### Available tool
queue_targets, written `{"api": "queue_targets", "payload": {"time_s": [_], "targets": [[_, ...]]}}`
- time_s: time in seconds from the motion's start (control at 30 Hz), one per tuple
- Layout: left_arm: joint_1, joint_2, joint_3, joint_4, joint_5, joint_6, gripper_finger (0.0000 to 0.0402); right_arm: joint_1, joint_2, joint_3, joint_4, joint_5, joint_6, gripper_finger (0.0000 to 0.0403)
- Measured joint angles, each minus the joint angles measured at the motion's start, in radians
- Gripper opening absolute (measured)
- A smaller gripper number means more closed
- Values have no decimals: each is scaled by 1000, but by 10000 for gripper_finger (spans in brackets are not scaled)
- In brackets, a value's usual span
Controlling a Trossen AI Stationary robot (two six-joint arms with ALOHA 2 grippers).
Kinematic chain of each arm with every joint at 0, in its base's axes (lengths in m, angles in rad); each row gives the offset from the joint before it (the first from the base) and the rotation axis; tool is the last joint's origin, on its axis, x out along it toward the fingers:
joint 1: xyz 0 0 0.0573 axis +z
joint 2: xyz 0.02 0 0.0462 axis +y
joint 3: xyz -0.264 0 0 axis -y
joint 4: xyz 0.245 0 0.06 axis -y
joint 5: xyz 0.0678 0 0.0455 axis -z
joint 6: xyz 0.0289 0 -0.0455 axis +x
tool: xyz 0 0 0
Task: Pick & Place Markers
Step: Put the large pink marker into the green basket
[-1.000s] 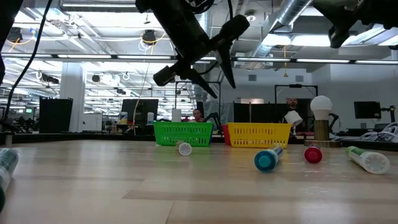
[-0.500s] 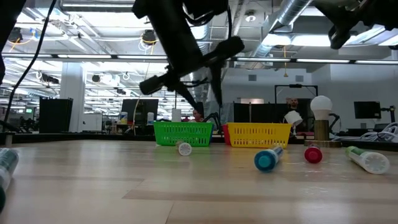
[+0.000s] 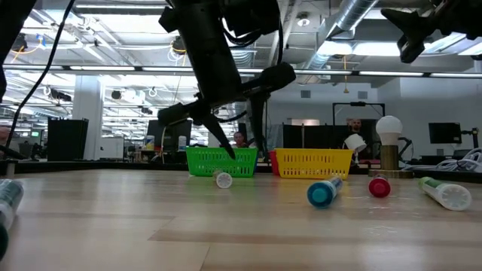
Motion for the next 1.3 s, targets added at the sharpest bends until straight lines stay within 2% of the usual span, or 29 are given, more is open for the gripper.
{"api": "queue_targets", "payload": {"time_s": [0.43,0.63,1.0,1.3], "targets": [[-8,-8,0,-117,-25,-65,173,0,0,0,-18,0,0,180],[2,-4,-1,-113,-27,-74,173,0,0,0,-17,0,0,185],[-6,-1,-88,-69,-23,-122,173,0,0,0,-14,0,0,180],[-4,14,-98,-49,18,-127,172,0,0,0,-14,0,0,184]]}}
